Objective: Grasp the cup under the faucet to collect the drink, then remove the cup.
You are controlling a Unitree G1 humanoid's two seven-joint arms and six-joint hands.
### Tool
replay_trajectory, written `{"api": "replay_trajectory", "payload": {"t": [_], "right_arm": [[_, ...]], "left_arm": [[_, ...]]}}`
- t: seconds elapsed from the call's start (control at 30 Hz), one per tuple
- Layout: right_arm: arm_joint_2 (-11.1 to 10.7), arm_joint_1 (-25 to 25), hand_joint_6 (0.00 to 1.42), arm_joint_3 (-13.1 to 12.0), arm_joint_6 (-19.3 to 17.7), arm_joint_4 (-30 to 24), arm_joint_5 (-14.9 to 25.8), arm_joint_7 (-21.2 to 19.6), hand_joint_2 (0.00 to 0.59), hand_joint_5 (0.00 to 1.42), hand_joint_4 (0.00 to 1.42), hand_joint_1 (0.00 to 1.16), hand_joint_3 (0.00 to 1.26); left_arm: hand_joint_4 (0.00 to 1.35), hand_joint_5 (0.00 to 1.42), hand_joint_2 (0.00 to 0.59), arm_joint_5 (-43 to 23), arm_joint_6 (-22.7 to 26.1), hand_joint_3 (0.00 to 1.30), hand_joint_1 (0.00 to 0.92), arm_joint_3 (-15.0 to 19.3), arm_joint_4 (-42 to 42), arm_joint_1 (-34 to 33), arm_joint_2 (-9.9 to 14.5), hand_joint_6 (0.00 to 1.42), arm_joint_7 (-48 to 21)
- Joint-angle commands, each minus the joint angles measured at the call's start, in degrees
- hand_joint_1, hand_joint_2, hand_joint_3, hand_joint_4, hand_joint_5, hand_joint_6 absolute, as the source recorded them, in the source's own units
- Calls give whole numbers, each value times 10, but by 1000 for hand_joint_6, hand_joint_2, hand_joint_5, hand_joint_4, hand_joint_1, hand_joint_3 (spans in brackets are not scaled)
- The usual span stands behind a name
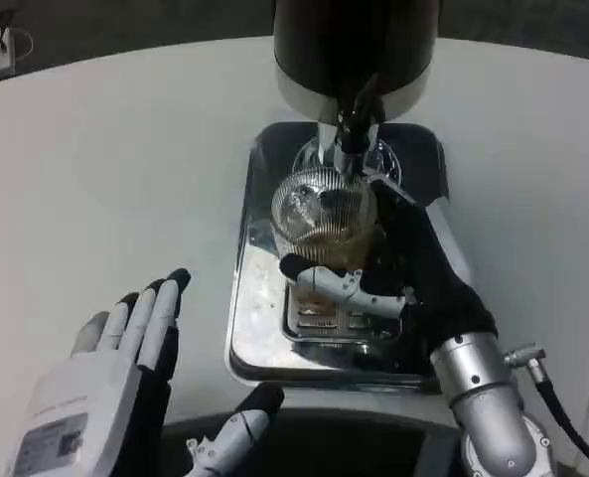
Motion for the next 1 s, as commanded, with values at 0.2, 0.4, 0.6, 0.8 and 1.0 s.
{"api": "replay_trajectory", "payload": {"t": [0.2,0.4,0.6,0.8,1.0], "right_arm": [[26,14,1291,-11,18,-13,10,-15,217,911,811,1050,646],[30,24,1413,-21,15,-30,17,-21,166,1075,965,1073,774],[31,29,1424,-23,10,-42,18,-24,130,1159,1040,1108,829],[26,50,1424,-17,8,-73,15,-16,128,1182,1048,1109,846],[26,97,1424,3,15,-136,19,13,112,1192,1069,1112,856]], "left_arm": [[0,0,204,-2,7,0,0,7,-18,14,-2,0,-10],[0,0,204,-4,4,0,0,7,-17,13,-2,0,-10],[0,0,204,-12,1,0,0,11,-15,13,-1,0,-7],[0,0,204,-29,-5,0,0,18,-6,9,7,0,-4],[0,0,210,-47,-17,0,0,20,12,8,9,0,7]]}}
